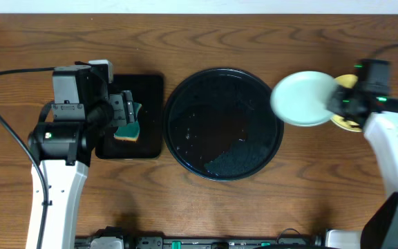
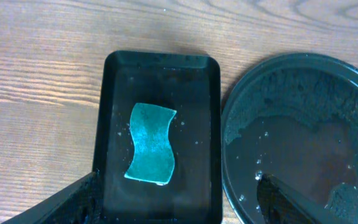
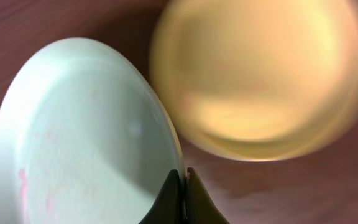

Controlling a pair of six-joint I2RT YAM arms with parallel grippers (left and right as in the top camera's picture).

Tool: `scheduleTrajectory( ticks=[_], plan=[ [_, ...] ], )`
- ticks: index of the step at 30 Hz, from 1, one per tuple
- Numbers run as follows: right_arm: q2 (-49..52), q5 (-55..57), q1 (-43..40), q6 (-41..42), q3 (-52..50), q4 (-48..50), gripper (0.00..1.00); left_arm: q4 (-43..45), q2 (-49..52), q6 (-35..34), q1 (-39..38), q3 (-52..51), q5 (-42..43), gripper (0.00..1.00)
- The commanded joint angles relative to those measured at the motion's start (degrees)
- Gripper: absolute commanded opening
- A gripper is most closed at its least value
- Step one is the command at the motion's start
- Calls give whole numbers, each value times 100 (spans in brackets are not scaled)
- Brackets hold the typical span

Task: Clean dirty plates on tray and stack at the side
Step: 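Carry the pale green plate right and stack it on the yellow plate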

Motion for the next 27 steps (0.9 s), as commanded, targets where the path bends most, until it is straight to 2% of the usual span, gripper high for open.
scheduleTrajectory(
  ticks=[1,6,10,17,27],
  plan=[
    [-33,-219,-938,28,28,-37,1,-15,118,81,4,-20,-31,80],
    [-26,-96,-1775,-33,26,66,1,-11,168,81,4,-20,-31,80],
    [-20,258,-2085,-33,17,227,1,11,168,79,4,-20,-31,80],
    [262,426,-2203,-31,-17,846,1,37,168,81,4,-20,-31,80],
    [1115,-374,-2197,-28,-15,1307,1,59,168,79,4,-20,-31,80]
  ],
)
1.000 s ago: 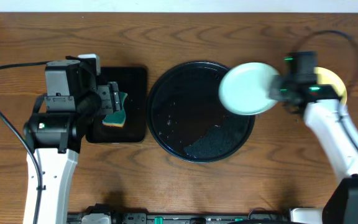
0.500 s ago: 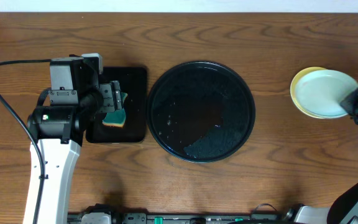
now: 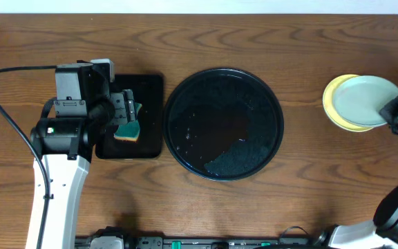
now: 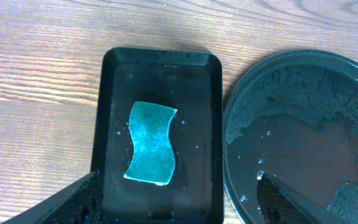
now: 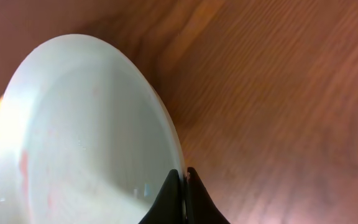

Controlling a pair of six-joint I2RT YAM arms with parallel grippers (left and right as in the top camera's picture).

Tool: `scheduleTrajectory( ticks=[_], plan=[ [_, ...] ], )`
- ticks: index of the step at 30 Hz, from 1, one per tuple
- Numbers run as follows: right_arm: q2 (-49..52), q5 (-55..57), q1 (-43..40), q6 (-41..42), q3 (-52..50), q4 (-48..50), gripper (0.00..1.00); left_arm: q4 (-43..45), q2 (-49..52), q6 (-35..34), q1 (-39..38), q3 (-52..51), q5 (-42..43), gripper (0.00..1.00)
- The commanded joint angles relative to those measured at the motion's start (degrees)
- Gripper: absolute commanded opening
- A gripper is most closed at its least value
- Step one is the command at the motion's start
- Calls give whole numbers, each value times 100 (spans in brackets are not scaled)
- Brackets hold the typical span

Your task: Clean dirty plates on tray and stack at the side

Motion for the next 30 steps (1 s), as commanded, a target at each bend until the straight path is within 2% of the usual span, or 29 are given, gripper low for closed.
scheduleTrajectory(
  ticks=[1,6,8,9,11,16,22,27,30],
  plan=[
    [210,-474,-33,-22,-15,70,1,31,15,79,4,-20,-31,80],
    [267,-496,-33,-22,-13,317,1,33,15,79,4,-20,-31,80],
    [267,-498,-33,-22,-13,374,25,37,15,79,4,-20,-31,80],
    [264,-525,-33,-22,-13,374,47,37,15,79,4,-20,-31,80],
    [214,-688,-33,-26,-9,334,58,33,15,79,4,-20,-28,80],
    [-426,-1436,-33,-24,46,20,64,4,-2,79,4,-17,-28,80],
    [-2194,-2271,188,-92,48,-367,75,-15,-332,79,4,-17,-24,80],
    [-3858,-2302,918,-586,46,-1445,80,-372,-918,79,4,-17,424,80],
    [-4819,-2245,1471,-693,44,-2345,82,-901,-1375,87,4,-20,1064,80]
  ],
)
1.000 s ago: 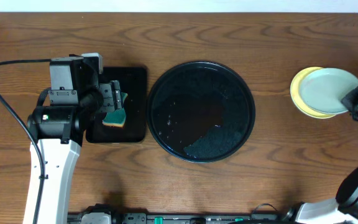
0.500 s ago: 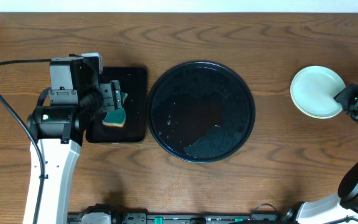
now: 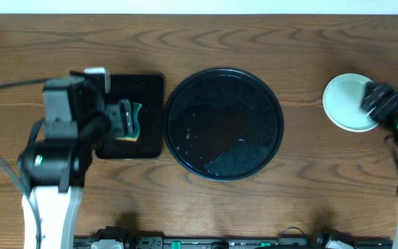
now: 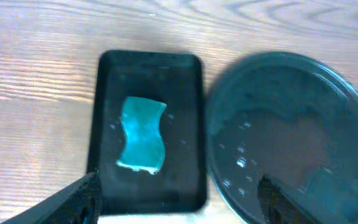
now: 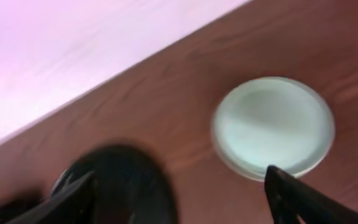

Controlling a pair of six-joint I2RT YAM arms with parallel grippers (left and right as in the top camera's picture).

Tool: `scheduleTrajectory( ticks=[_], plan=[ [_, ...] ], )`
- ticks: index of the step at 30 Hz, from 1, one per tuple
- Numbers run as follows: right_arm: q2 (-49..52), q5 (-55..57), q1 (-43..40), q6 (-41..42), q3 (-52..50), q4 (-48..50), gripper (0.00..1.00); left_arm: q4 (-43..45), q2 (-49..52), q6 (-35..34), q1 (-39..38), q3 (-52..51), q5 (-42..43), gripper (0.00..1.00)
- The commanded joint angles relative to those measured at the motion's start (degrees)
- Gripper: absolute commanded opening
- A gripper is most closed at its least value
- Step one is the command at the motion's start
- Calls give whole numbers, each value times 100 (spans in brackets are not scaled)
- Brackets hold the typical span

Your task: Clean dirty plates on tray and stack at the side

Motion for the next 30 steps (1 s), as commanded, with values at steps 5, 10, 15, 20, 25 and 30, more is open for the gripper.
scheduleTrajectory(
  ticks=[5,10,15,20,25,30],
  plan=[
    [-1980,-66,706,-697,-37,-1606,73,-1071,-1460,396,4,-210,833,80],
    [-3462,-42,745,-1294,-350,-2243,86,-1126,-3171,393,4,-988,1113,80],
    [-3899,-35,743,-1189,-431,-2260,99,-907,-4105,166,4,-1386,1108,80],
    [-3895,-35,743,-839,-433,-2653,99,-839,-4232,-15,4,-1403,1093,81],
    [-3897,-37,743,-837,-433,-3390,99,-960,-4232,-13,4,-1403,1091,80],
    [-3897,-35,743,-837,-433,-4096,99,-999,-4232,-76,4,-1403,1091,81]
  ],
)
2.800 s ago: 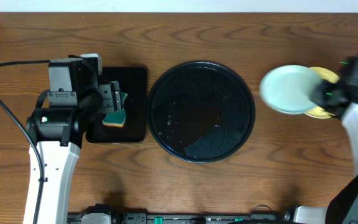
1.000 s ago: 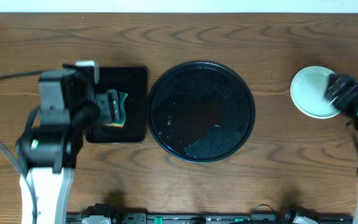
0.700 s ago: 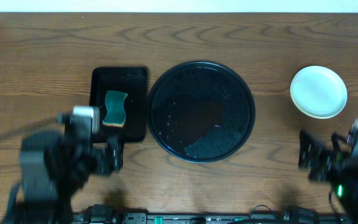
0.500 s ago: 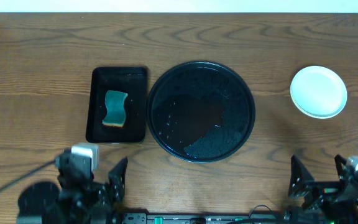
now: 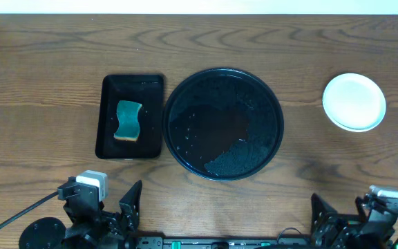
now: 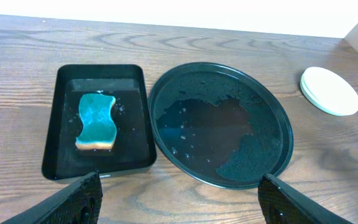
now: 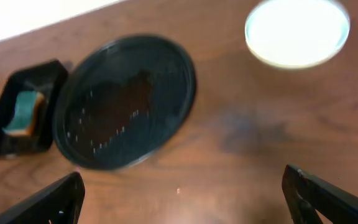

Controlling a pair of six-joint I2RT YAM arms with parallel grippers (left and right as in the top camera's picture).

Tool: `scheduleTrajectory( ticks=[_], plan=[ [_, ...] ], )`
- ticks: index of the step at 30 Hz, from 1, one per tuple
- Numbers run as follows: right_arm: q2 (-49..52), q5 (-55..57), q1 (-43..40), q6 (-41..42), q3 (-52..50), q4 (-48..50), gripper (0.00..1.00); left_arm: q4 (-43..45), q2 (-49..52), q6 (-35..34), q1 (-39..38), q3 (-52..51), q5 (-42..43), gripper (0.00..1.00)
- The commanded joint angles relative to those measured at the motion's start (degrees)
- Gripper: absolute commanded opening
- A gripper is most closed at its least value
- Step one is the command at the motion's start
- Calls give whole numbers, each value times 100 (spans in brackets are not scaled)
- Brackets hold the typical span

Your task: Clean dirty plates on tray and stack at the side

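Note:
The round black tray in the middle of the table is wet and carries no plate. At the far right a pale plate lies on top of a small stack, which also shows in the left wrist view as plates. My left gripper is open at the near table edge, facing the trays from a distance. My right gripper is also open at the near edge, well short of the plates. Nothing is between either pair of fingers.
A green sponge lies in a rectangular black tray just left of the round tray. Both arms sit folded at the bottom edge of the overhead view. Bare wood surrounds the trays and plates.
The left arm has left its place over the sponge tray and the right arm its place beside the plate stack. Both now sit at the near table edge, open.
My right gripper was shut on the pale plate's rim between the round tray and a yellow plate. Then it held the plate over the yellow one. Then the plate lay on it and the gripper was open. Now both arms are drawn back.

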Motion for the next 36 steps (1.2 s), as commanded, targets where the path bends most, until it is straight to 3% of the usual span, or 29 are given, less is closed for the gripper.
scheduleTrajectory(
  ticks=[1,13,17,18,21,30,36],
  plan=[
    [9,-9,50,55,-15,-315,99,-76,-11,-111,4,-74,76,80],
    [9,-7,50,55,-15,-999,99,-282,-11,-85,-109,-74,44,80],
    [9,-9,50,55,-15,-999,99,-968,-46,-66,-109,-76,-118,81],
    [9,-9,50,55,-15,-999,99,-1014,-79,-55,-109,-76,-125,98],
    [9,-9,50,55,-15,-999,99,-774,-374,-2,-109,-151,-254,98],
    [11,-9,50,55,-15,-999,99,1808,-1585,46,-109,-2177,-726,98],
    [9,-9,50,55,-15,-999,99,4409,-1633,42,-109,-3941,-702,99]
  ],
)
